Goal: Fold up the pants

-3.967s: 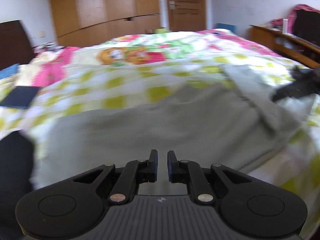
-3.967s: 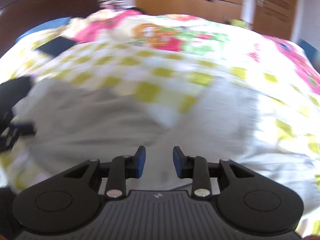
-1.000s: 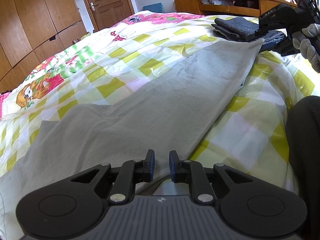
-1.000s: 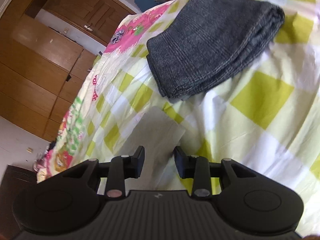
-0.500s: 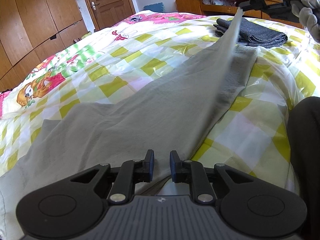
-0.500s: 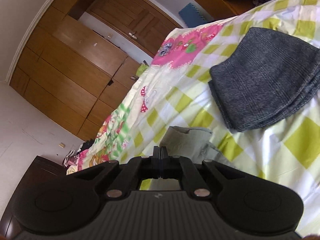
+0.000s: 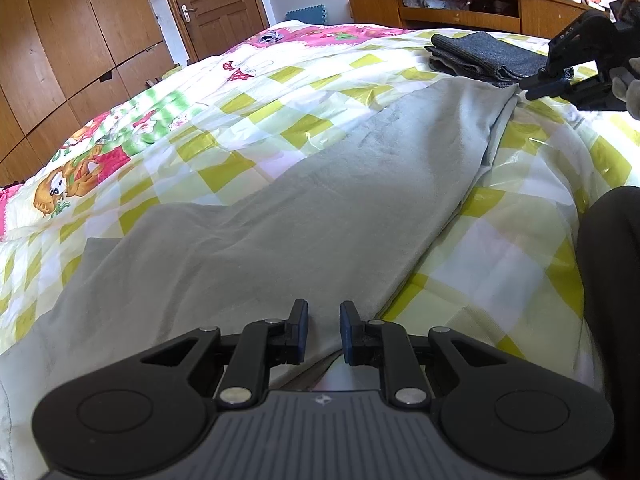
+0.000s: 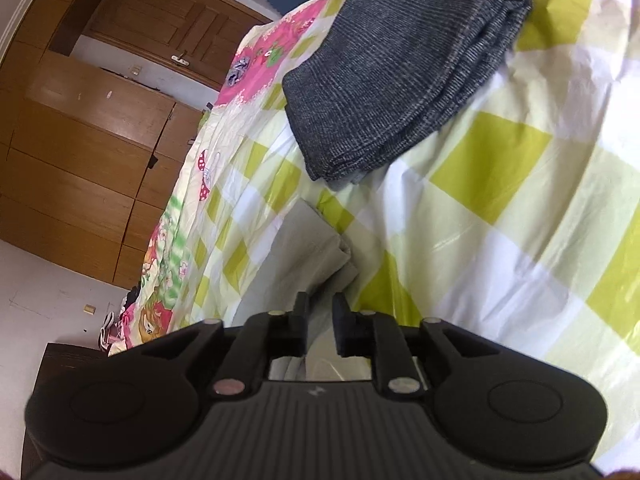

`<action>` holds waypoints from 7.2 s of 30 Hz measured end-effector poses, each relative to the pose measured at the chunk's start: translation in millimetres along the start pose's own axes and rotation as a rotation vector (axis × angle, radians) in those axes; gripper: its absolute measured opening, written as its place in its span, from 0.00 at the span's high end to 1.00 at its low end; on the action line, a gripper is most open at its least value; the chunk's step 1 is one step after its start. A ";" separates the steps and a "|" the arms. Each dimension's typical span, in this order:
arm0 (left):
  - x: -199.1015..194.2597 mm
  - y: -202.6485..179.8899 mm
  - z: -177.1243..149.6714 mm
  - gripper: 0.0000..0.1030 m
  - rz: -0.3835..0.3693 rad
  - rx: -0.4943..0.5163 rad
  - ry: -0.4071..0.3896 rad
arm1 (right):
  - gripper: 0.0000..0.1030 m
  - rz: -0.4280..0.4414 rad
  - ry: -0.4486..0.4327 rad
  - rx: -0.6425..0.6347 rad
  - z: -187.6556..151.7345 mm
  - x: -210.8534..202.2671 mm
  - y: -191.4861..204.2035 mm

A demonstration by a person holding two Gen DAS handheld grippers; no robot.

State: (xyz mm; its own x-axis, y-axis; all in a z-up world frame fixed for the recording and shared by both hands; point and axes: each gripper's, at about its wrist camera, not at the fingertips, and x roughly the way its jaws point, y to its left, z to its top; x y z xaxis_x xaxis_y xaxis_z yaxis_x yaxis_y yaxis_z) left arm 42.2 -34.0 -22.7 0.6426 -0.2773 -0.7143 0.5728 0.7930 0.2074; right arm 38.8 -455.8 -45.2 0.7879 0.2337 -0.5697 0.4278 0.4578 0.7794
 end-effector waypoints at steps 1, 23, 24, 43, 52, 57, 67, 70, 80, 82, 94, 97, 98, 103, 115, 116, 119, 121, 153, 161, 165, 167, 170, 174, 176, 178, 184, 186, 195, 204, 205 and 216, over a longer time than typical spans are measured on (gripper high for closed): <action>0.3 0.1 -0.1 0.68 0.000 -0.002 0.000 | 0.66 0.014 0.001 0.016 -0.2 4.3 -1.3; 7.6 -16.2 3.0 0.62 -0.011 0.027 0.007 | 0.95 -0.064 -0.069 -0.005 13.1 -16.2 -23.3; 5.4 -15.2 3.7 0.62 -0.011 0.016 0.006 | 0.95 -0.042 -0.085 0.014 11.1 -18.1 -24.5; -30.6 51.5 -53.9 0.56 0.079 -0.314 -0.081 | 0.95 0.227 0.043 -0.602 -86.6 5.9 257.4; -75.3 117.4 -121.0 0.56 0.227 -0.581 -0.143 | 0.96 0.307 0.457 -1.112 -335.8 111.5 372.3; -80.5 142.6 -142.0 0.56 0.193 -0.720 -0.181 | 0.96 0.242 0.532 -1.346 -434.6 137.1 356.7; -79.7 166.7 -164.0 0.56 0.122 -0.872 -0.219 | 0.90 0.157 0.499 -1.490 -463.6 141.9 348.2; -80.0 166.0 -164.8 0.56 0.129 -0.865 -0.227 | 0.92 0.157 0.520 -1.445 -460.8 156.7 351.9; -83.0 156.3 -161.7 0.56 0.122 -0.833 -0.240 | 0.96 0.217 0.248 -0.784 -283.2 117.7 390.2; -83.1 156.1 -161.5 0.56 0.115 -0.830 -0.244 | 0.96 0.210 0.255 -0.838 -298.5 117.5 397.0; -84.5 165.9 -176.4 0.56 0.118 -0.922 -0.204 | 0.96 0.190 0.491 -1.237 -477.6 164.7 402.8; -80.4 174.7 -182.5 0.56 0.072 -0.986 -0.191 | 0.96 0.224 0.452 -1.361 -494.0 150.3 411.6; -79.7 175.4 -183.5 0.55 0.066 -0.992 -0.190 | 0.96 0.232 0.434 -1.376 -496.7 147.9 413.6; -77.0 173.3 -182.6 0.55 0.067 -0.977 -0.175 | 0.96 0.234 0.497 -1.527 -530.6 154.2 406.4; -84.0 173.8 -181.2 0.51 0.075 -0.947 -0.161 | 0.82 0.310 0.798 -1.588 -531.3 143.2 386.8; -86.2 173.6 -182.4 0.51 0.075 -0.953 -0.163 | 0.78 0.325 0.807 -1.564 -522.4 137.5 385.6; -97.1 171.2 -186.3 0.50 0.079 -0.993 -0.190 | 0.76 0.336 0.777 -1.502 -487.2 118.7 376.8; -105.7 171.4 -191.7 0.50 0.094 -1.016 -0.219 | 0.74 0.315 0.729 -1.465 -455.5 106.1 365.1; -111.8 93.4 -107.2 0.50 0.251 -0.582 -0.053 | 0.64 0.058 0.382 -1.491 -309.8 31.9 191.0; -109.2 94.2 -113.9 0.50 0.244 -0.605 -0.035 | 0.76 0.028 0.308 -1.425 -307.4 49.4 194.5; -108.8 92.6 -114.9 0.50 0.240 -0.604 -0.025 | 0.93 0.064 0.347 -1.179 -270.2 46.3 191.7; -108.2 91.4 -113.0 0.50 0.236 -0.592 -0.030 | 0.94 0.072 0.387 -1.023 -246.1 49.4 183.7; -106.9 89.7 -107.2 0.50 0.228 -0.565 -0.040 | 0.94 0.072 0.420 -0.808 -215.1 58.5 169.0; -103.6 86.8 -98.5 0.50 0.230 -0.514 -0.052 | 0.93 0.042 0.430 -0.782 -203.3 67.9 161.8; -100.9 88.0 -93.9 0.50 0.238 -0.467 -0.055 | 0.88 0.041 0.428 -0.833 -206.6 66.6 164.6; -98.7 94.6 -89.1 0.50 0.256 -0.441 -0.064 | 0.87 0.060 0.441 -0.816 -202.9 63.3 165.5; -87.5 135.3 -80.9 0.49 0.330 -0.448 -0.121 | 0.70 0.160 0.422 -0.745 -168.6 44.9 168.4; -76.6 149.0 -84.9 0.49 0.347 -0.477 -0.107 | 0.63 0.173 0.411 -0.698 -155.7 51.9 169.4; -54.1 127.1 -113.7 0.49 0.335 -0.451 0.050 | 0.60 0.213 0.590 -0.545 -176.2 146.6 169.9; -51.2 134.8 -90.5 0.49 0.347 -0.409 0.051 | 0.91 0.280 0.663 -0.443 -183.6 161.2 167.0; -46.6 135.2 -89.2 0.49 0.347 -0.412 0.059 | 0.93 0.264 0.653 -0.440 -179.1 160.4 164.9; -31.6 82.3 -62.0 0.49 0.215 -0.373 0.093 | 0.97 0.152 0.519 -0.418 -95.0 106.7 110.1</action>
State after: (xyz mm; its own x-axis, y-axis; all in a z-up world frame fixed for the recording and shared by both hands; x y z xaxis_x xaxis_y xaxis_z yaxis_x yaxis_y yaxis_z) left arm 37.5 73.7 -24.4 0.6689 -0.0484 -0.7418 0.1971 0.9737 0.1142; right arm 127.9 -298.9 -45.0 0.4668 0.6547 -0.5946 0.0402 0.6559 0.7538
